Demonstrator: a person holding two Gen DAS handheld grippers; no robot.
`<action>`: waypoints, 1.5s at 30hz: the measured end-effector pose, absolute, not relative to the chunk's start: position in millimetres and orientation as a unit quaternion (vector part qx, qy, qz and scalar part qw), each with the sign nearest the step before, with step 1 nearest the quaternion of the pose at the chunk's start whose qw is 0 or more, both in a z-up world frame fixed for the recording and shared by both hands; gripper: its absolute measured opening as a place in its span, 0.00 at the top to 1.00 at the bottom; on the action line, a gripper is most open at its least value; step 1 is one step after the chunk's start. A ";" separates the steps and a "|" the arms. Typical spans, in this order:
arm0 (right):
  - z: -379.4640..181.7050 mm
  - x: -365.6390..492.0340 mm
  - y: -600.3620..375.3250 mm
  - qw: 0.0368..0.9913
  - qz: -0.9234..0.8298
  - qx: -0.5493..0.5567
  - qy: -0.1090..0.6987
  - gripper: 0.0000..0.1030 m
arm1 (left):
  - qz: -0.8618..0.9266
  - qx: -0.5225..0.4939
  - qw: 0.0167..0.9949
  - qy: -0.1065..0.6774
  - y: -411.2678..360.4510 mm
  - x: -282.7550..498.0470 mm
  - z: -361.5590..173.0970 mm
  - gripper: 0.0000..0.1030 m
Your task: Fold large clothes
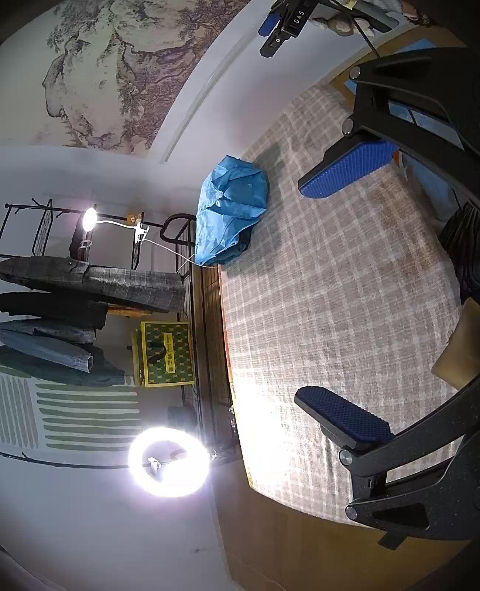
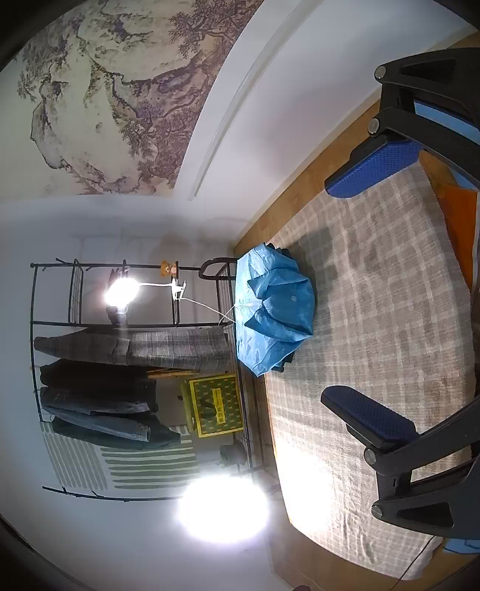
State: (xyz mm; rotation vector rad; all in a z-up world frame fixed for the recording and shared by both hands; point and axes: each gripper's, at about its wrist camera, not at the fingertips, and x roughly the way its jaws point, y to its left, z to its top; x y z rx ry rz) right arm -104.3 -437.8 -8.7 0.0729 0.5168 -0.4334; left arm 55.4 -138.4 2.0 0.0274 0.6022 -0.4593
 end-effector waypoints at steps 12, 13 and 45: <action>-11.1 -93.7 -436.4 0.942 -0.208 0.030 0.260 0.00 | -0.224 0.011 0.929 0.294 -138.7 57.8 2.5 0.00; -11.7 -93.1 -436.6 0.942 -0.208 0.030 0.261 0.00 | -0.224 0.012 0.929 0.294 -138.6 58.0 2.6 0.00; -12.4 -97.2 -428.9 0.943 -0.211 0.031 0.255 0.00 | -0.229 0.017 0.931 0.284 -141.7 60.9 9.9 0.00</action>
